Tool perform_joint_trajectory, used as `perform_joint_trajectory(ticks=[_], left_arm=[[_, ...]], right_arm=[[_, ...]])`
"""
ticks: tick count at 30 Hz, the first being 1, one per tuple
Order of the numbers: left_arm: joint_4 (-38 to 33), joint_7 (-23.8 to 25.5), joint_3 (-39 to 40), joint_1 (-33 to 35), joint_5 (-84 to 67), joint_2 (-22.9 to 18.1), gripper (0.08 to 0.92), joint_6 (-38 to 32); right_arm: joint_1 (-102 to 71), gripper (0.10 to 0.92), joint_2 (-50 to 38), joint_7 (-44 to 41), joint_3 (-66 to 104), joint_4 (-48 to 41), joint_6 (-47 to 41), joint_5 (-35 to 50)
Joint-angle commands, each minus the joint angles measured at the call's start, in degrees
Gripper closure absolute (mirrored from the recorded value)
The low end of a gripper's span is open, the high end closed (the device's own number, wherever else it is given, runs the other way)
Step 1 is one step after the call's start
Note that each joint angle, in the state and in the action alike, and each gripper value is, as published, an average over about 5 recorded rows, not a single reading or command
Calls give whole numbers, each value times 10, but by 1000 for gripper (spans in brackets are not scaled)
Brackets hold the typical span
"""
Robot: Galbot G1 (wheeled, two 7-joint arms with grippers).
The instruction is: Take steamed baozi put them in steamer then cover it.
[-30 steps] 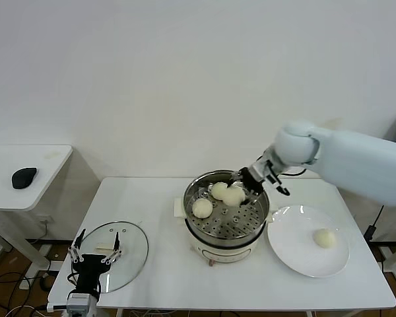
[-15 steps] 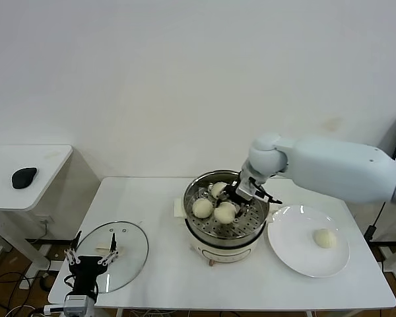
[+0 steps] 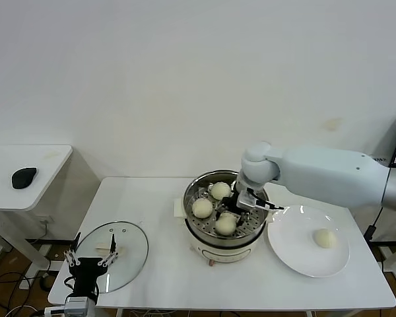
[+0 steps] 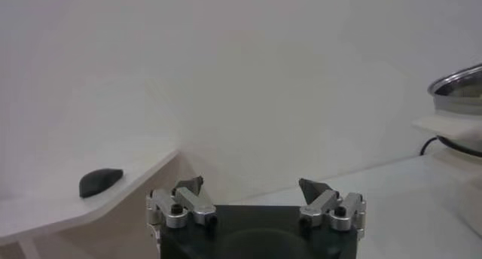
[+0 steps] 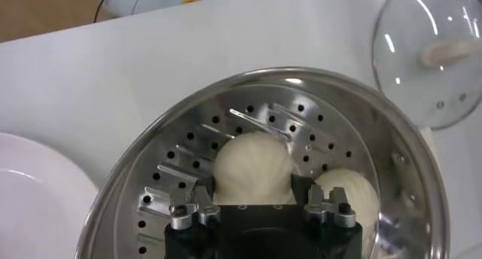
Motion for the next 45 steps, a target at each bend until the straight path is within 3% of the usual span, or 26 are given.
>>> perform_joint_trajectory(ticks=[1, 4, 9, 17, 23, 29, 34, 39, 45], left_arm=[[0, 0, 1, 0, 1, 0, 177, 0], [-1, 0, 1, -2, 1, 3, 177, 0], [-2, 1, 0, -7, -1, 11, 177, 1], [3, 2, 7, -15, -4, 24, 177, -1], [10, 2, 15, -23, -8, 32, 177, -1], [13, 3, 17, -26, -12, 40, 177, -1], [15, 3, 18, -27, -15, 46, 177, 0], [19, 4, 20, -28, -14, 49, 177, 0], [20, 4, 18, -24, -12, 46, 177, 0]], right_arm=[[5, 269, 2, 7, 6, 0, 21, 0], [21, 217, -9, 9, 17, 0, -1, 46], [54, 203, -53, -5, 35, 8, -124, 122], [77, 203, -183, 12, 47, 31, -360, 170], [73, 203, -293, 22, 45, 79, -442, 169], [-30, 203, -385, 11, 108, 85, -441, 110], [-250, 203, -427, -23, 298, 40, -385, 33], [-404, 203, -412, -46, 442, -24, -336, -15], [-450, 203, -355, -48, 490, -91, -306, -64]])
